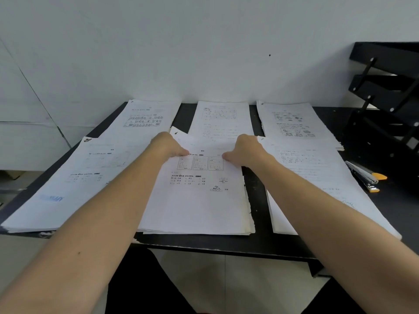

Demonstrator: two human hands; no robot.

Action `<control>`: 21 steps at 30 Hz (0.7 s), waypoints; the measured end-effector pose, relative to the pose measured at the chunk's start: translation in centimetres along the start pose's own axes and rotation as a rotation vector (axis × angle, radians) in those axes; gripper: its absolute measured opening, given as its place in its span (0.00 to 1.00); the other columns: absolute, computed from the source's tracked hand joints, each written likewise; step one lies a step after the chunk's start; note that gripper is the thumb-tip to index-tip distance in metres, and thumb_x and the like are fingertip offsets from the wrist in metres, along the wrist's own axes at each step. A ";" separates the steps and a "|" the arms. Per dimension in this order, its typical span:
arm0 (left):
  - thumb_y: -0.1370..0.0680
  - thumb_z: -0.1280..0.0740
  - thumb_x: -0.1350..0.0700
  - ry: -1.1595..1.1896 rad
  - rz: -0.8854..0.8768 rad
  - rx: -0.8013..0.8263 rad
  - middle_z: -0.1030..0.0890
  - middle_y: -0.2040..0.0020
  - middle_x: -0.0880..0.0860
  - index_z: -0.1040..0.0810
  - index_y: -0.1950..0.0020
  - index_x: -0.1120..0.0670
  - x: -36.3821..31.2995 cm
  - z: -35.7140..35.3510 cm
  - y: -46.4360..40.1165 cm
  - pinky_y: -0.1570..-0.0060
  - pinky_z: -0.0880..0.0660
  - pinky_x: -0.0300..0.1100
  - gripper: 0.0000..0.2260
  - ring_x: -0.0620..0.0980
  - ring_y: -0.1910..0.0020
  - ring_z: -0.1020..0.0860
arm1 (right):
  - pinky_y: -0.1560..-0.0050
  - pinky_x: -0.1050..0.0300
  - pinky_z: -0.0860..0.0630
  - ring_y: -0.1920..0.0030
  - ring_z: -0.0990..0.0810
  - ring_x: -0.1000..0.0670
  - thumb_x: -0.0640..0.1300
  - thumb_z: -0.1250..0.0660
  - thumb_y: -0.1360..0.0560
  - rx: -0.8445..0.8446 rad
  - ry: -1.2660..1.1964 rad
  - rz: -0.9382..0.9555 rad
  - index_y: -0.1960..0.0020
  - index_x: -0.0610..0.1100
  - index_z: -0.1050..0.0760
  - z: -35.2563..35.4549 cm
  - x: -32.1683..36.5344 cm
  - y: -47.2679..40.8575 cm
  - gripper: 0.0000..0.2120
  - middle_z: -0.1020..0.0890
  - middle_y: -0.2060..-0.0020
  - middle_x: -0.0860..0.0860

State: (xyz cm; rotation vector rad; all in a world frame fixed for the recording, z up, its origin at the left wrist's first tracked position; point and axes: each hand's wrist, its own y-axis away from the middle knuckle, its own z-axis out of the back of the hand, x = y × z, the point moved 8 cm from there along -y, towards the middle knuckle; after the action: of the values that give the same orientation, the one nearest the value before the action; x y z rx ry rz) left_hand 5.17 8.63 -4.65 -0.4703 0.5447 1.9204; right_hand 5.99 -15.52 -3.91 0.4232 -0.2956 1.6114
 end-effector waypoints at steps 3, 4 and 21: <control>0.32 0.18 0.56 0.297 0.024 0.051 0.18 0.44 0.57 0.21 0.41 0.64 0.6 0.1 -0.2 0.44 0.23 0.46 0.25 0.57 0.44 0.20 | 0.71 0.59 0.34 0.69 0.30 0.50 0.48 0.28 0.23 0.010 -0.020 0.003 0.62 0.43 0.35 0.1 -0.2 -0.1 0.18 0.26 0.58 0.46; 0.34 0.17 0.56 0.383 0.025 0.082 0.17 0.43 0.57 0.21 0.41 0.63 0.6 0.1 -0.3 0.41 0.23 0.49 0.26 0.58 0.44 0.19 | 0.71 0.59 0.33 0.69 0.29 0.50 0.47 0.28 0.23 0.019 -0.035 0.001 0.62 0.43 0.34 0.0 -0.3 -0.2 0.17 0.25 0.58 0.45; 0.21 0.29 0.61 1.079 -0.295 0.257 0.15 0.41 0.57 0.23 0.32 0.56 -6.5 5.1 0.2 0.53 0.17 0.55 0.18 0.57 0.45 0.15 | 0.37 0.46 0.19 0.41 0.14 0.45 0.47 0.26 0.22 0.411 -1.133 0.051 0.34 0.43 0.21 2.4 -1.0 -0.4 0.18 0.13 0.42 0.48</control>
State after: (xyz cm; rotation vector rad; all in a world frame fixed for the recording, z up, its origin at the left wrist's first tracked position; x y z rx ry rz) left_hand 7.11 6.62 3.16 -1.3363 1.2958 1.1656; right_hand 6.68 -17.38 -2.23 1.6496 -0.8197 1.3227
